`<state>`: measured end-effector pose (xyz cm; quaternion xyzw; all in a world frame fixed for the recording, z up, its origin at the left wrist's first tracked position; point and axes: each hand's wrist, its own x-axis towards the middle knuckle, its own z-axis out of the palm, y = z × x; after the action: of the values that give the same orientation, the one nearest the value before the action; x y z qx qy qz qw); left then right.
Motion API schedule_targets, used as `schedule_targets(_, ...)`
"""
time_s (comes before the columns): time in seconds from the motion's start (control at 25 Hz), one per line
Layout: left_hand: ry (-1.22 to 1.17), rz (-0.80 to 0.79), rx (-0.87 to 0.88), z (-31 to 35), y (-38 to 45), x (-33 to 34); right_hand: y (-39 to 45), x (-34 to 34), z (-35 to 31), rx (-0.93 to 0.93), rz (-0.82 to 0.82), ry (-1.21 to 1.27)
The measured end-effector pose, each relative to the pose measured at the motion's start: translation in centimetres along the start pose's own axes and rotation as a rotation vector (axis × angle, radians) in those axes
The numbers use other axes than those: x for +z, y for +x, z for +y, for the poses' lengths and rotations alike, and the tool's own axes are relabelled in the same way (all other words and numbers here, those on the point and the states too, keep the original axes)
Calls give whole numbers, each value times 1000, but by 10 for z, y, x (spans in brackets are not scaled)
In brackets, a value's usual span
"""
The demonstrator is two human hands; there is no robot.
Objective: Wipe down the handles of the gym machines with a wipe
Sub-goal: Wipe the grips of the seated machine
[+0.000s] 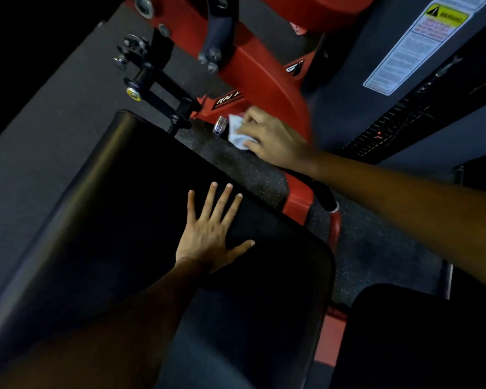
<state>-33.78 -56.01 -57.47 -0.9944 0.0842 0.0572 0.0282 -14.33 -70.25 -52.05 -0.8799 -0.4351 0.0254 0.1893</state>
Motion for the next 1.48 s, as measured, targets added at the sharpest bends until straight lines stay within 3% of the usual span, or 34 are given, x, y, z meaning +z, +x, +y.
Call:
schedule_targets(0.12,12,0,2,0,1,1,25,1,-14,68,-71,-21)
schedule_targets(0.24,16,-1,-1,-1,0,0,-15,-6,13,45,-79,22)
schedule_targets(0.36,11,-2,3,-1,-1,0,-53,-21,28,172,-122,101)
schedule_targets(0.56,-1,10,5,0,0,0,12,-10,-6,69,76,170)
schedule_targets(0.72,-7,18,6,-1,0,1,16,17,-6,-29,68,7)
schedule_targets(0.96,-19,28,7,-1,0,2,-4,-3,6,160,216,161)
schedule_targets(1.0,-20,31,7,-1,0,2,11,-5,-2,163,200,205)
schedule_targets(1.08,-18,30,7,-1,0,2,41,2,-17,164,17,272)
schedule_targets(1.28,-13,33,5,-1,0,2,78,20,-27,135,-343,-80)
schedule_targets(1.36,-16,32,4,-1,0,2,82,16,-25,155,-294,-17)
schedule_targets(1.48,-19,26,10,-1,-1,2,69,16,-12,67,-64,180)
